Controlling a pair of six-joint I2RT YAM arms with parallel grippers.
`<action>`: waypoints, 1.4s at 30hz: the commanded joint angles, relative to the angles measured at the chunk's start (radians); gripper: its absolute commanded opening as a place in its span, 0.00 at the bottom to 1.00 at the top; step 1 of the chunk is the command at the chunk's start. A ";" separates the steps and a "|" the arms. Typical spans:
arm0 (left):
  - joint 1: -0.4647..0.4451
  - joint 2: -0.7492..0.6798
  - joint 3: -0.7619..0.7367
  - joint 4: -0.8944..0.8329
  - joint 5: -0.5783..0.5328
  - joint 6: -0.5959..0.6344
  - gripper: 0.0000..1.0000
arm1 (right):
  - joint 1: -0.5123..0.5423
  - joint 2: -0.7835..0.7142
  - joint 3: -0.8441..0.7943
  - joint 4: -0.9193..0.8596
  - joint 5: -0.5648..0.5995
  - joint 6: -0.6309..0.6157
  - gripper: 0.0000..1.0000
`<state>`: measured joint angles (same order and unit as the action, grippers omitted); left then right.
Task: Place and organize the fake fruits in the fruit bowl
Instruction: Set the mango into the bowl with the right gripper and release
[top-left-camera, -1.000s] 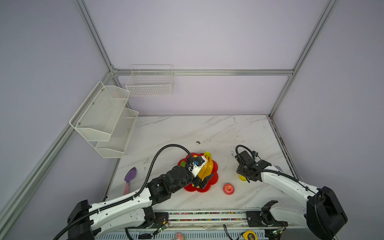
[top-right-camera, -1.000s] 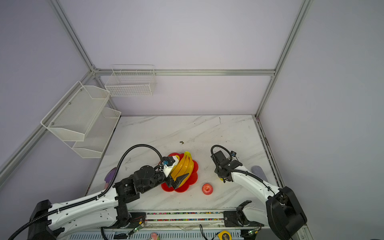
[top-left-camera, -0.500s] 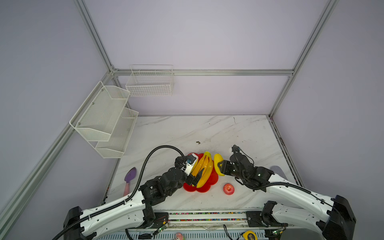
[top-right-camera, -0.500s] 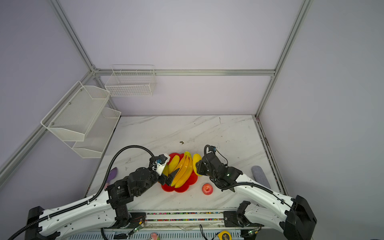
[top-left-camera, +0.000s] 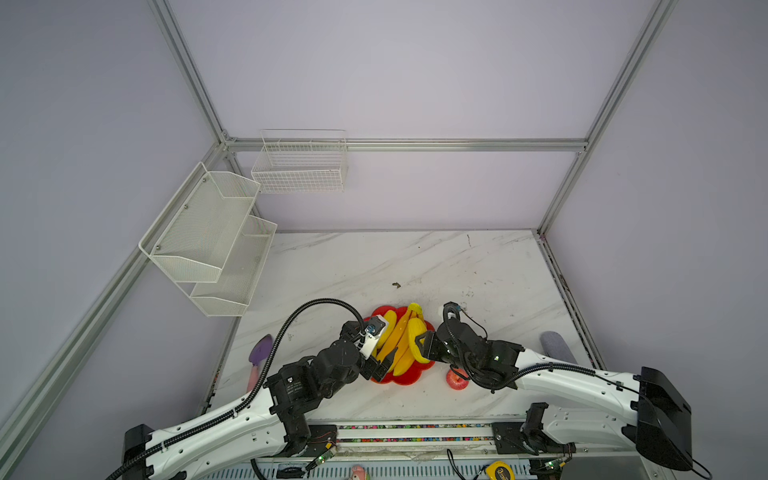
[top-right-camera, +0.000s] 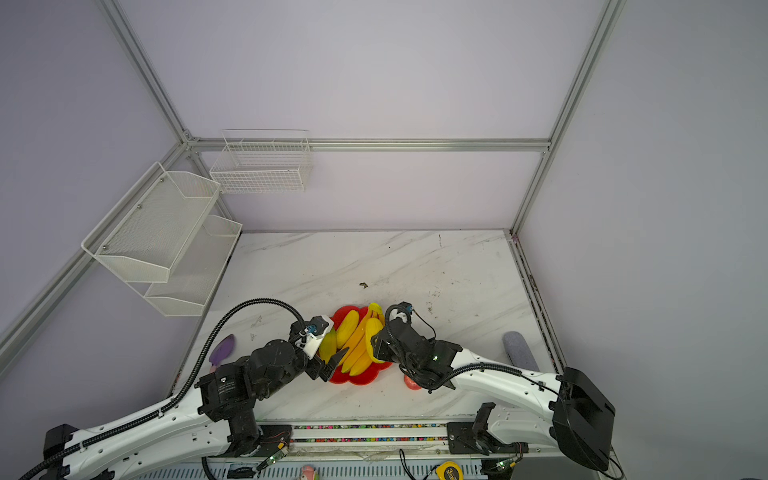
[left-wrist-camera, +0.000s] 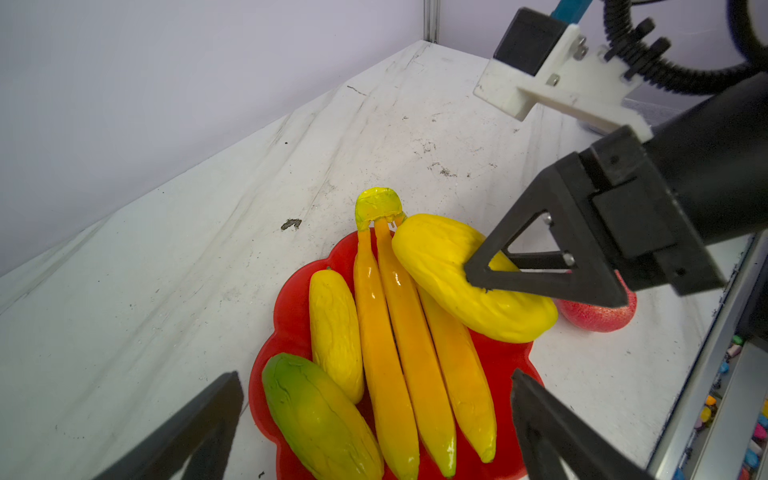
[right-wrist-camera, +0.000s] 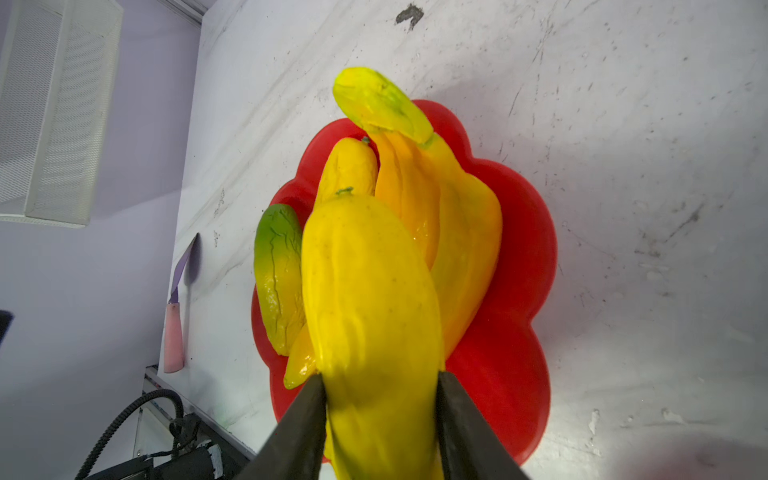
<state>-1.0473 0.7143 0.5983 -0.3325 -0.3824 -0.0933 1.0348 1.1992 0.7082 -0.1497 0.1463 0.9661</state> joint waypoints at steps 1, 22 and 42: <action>0.004 -0.007 0.044 -0.005 0.008 -0.019 1.00 | 0.010 0.014 -0.013 0.023 0.041 0.037 0.45; 0.004 0.041 0.051 0.024 0.030 -0.007 1.00 | 0.010 0.096 -0.032 -0.014 0.089 0.011 0.49; 0.004 0.060 0.012 0.124 0.163 0.013 1.00 | 0.011 -0.119 -0.002 -0.365 0.220 0.073 0.76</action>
<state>-1.0473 0.7734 0.5980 -0.3092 -0.2996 -0.0925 1.0393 1.1709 0.6899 -0.3470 0.2905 0.9901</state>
